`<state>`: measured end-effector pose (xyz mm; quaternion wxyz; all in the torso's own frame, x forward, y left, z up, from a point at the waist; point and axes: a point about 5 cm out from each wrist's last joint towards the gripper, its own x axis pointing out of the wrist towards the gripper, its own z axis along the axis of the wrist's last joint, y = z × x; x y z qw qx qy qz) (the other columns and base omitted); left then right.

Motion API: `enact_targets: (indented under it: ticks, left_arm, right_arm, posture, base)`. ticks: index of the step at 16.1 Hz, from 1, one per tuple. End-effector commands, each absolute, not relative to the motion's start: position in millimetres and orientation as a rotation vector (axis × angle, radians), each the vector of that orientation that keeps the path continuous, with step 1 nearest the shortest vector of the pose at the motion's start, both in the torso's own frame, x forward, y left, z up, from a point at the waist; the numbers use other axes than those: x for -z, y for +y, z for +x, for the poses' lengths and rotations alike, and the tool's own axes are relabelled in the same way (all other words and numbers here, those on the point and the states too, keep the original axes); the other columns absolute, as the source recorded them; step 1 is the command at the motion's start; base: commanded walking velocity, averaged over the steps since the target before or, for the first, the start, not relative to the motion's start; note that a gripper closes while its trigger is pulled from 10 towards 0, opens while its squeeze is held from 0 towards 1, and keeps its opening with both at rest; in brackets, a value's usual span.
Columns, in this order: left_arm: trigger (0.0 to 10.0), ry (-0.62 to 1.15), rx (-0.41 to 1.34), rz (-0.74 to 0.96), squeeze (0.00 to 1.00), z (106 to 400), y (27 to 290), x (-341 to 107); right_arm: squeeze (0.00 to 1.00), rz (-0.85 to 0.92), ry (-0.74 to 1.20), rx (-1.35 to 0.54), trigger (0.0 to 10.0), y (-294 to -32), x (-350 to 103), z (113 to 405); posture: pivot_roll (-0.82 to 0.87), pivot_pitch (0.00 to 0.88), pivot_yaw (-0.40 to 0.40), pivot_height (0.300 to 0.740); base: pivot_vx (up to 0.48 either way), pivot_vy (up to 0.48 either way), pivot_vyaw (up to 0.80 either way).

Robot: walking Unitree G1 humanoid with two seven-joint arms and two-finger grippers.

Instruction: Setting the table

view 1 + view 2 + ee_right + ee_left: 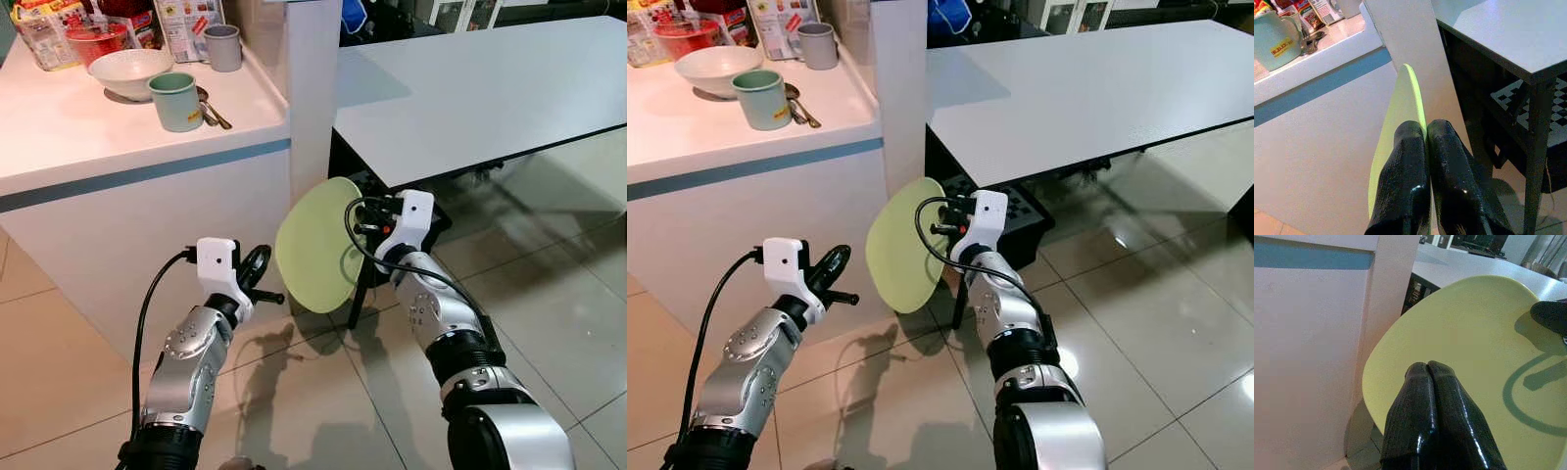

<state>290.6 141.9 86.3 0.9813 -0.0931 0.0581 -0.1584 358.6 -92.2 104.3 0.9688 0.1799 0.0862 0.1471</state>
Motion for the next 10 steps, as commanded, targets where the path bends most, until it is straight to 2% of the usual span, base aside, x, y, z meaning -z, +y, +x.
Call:
enact_targets:
  ticks: [1, 2, 7, 10]
  left_arm:
    - [10.0, 0.127, 0.319, -0.168, 0.00, 291.9, 140.3, -85.2]
    - [10.0, 0.126, 0.320, -0.165, 0.00, 292.2, 139.9, -85.5]
    - [10.0, 0.141, 0.324, -0.100, 0.00, 293.3, 134.4, -82.5]
    - [10.0, 0.140, 0.325, -0.088, 0.00, 293.3, 133.8, -82.5]
  right_arm:
    - [0.00, 0.365, 0.135, -0.295, 0.0, -94.2, -112.5, 361.0]
    - [0.00, 0.364, 0.134, -0.295, 0.0, -94.3, -112.5, 361.1]
    - [0.00, 0.363, 0.129, -0.291, 0.0, -96.3, -112.5, 360.8]
    - [0.00, 0.356, 0.125, -0.288, 0.0, -96.9, -112.6, 360.6]
  posture:
    - [0.06, 0.000, 0.006, 0.740]
    - [0.06, 0.000, 0.006, 0.740]
    - [0.05, 0.000, 0.011, 0.740]
    - [0.05, 0.000, 0.016, 0.740]
  base:
    - [0.412, 0.000, 0.00]
    - [0.416, 0.000, 0.00]
    - [0.374, -0.293, 0.00]
    - [0.091, -0.418, 0.00]
